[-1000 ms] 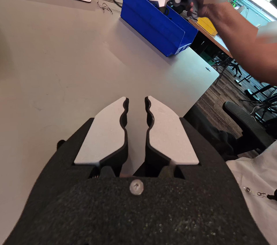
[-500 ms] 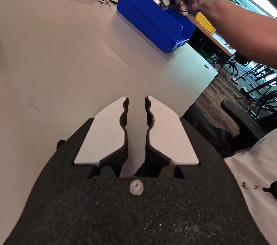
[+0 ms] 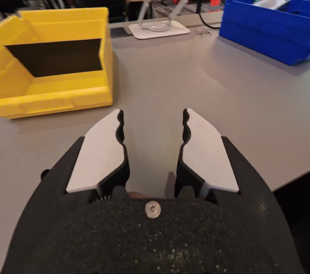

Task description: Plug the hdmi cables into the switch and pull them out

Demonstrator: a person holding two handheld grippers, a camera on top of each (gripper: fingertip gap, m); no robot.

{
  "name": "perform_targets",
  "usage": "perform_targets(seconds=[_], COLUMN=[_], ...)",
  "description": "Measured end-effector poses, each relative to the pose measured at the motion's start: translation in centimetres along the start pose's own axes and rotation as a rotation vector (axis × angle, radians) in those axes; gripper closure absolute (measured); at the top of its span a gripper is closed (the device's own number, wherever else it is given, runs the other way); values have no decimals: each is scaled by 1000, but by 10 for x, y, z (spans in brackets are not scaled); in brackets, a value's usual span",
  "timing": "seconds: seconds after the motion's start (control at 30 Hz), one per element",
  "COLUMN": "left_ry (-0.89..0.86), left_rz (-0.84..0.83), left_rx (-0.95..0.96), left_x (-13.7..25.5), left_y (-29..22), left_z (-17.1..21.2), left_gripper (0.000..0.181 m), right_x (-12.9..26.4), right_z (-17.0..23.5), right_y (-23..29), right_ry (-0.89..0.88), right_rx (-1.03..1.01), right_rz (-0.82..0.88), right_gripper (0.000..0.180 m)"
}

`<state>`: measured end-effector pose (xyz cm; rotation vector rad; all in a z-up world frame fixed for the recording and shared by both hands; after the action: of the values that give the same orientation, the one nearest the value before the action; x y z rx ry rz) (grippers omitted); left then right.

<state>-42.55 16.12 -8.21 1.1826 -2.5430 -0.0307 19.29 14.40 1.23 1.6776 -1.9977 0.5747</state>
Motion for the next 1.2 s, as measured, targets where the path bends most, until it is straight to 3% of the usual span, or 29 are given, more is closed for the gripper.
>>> perform_targets(seconds=[0.17, 0.2, 0.33, 0.43, 0.5, 0.73, 0.9, 1.2], left_ry=[-47, -48, -112, -79, -41, -72, -24, -32], left_rz=[-113, -133, -165, -130, -135, -198, -157, -169], left_rx=[18, 21, -9, 1, 7, -72, 29, 112], left_x=[8, 10, 13, 9, 7, 15, 12, 9], left_y=[23, 27, 35, 33, 32, 31, 29, 34], left_z=[-2, -2, -3, -3, -3, -5, 2, 3], left_gripper=[109, 109, 119, 117, 110, 120, 117, 124], right_x=[54, 58, 62, 67, 62, 51, 56, 54], right_z=[84, 103, 166, 159, 160, 171, 174, 169], right_y=[50, 61, 92, 96, 90, 78, 79, 88], right_ry=[-323, -317, -286, -320, -321, -244, -254, -311], right_rx=[-1, -6, -175, -273, -277, -337, -387, -290], right_rz=[120, 115, -9, -175, -175, -163, -210, -190], right_gripper=[112, 121, 125, 124, 124, 116, 116, 109])
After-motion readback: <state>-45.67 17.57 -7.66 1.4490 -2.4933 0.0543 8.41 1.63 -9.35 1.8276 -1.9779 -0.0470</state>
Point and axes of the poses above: each gripper's, where its closed fingertips meet, x back along the fingers, z out of its underside, y = z × x across the jaws, the point moved 9 cm from there along x, back along the fingers, and after that the axes turned 9 degrees about -x, right-handed, at the moved point
